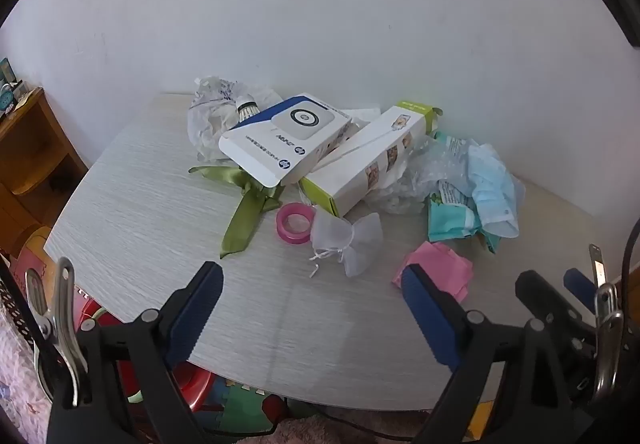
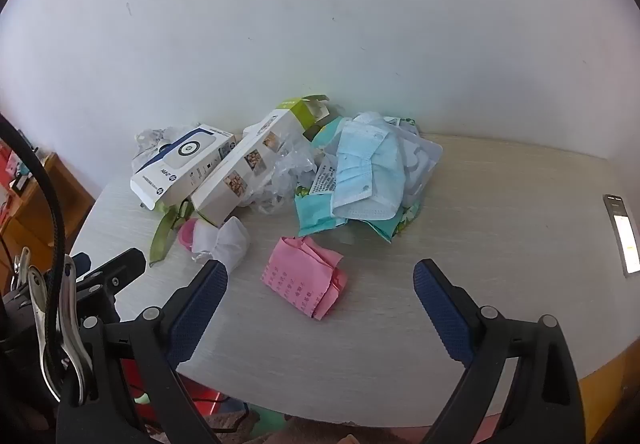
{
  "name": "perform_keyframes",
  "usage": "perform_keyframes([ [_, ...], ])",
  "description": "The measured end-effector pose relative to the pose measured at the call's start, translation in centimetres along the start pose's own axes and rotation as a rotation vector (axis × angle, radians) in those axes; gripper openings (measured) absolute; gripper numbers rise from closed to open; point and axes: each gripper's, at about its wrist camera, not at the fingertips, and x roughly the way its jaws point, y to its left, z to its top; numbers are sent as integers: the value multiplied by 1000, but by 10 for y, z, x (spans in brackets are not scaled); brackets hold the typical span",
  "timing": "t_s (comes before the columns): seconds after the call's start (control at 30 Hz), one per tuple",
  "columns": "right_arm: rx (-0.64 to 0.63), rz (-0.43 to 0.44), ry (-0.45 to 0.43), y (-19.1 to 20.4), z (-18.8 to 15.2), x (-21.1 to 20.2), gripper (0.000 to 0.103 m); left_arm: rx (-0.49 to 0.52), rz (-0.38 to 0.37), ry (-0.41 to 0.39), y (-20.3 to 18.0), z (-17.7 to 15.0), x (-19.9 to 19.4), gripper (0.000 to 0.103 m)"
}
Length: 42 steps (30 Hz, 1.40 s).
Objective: Collect trash
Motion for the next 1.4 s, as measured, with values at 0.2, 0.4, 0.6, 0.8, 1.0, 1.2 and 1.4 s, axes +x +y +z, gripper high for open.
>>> perform_keyframes([
  [0.2,1,-2,4,-1,4,-2,97,2,2,-5,0,0,0,94],
  [0.4,2,-2,9,-5,7,0,97,-1,6,-6,0,0,-1,94],
  [0.6,1,-7,9,-4,4,0,97,-1,4,-9,0,0,-3,94],
  [0.8,1,-10,12,-4,5,0,97,3,8,-6,-5,-2,-1,94],
  [1.0,1,-11,13,-4,5,0,97,4,8,-5,-5,-2,-2,94],
  [1.2,1,-13,12,-4,3,-1,97,5,10,-3,-6,-2,-2,94],
  [1.4,7,-8,12,-12,-1,-2,97,5,10,-2,-8,-6,-3,94],
])
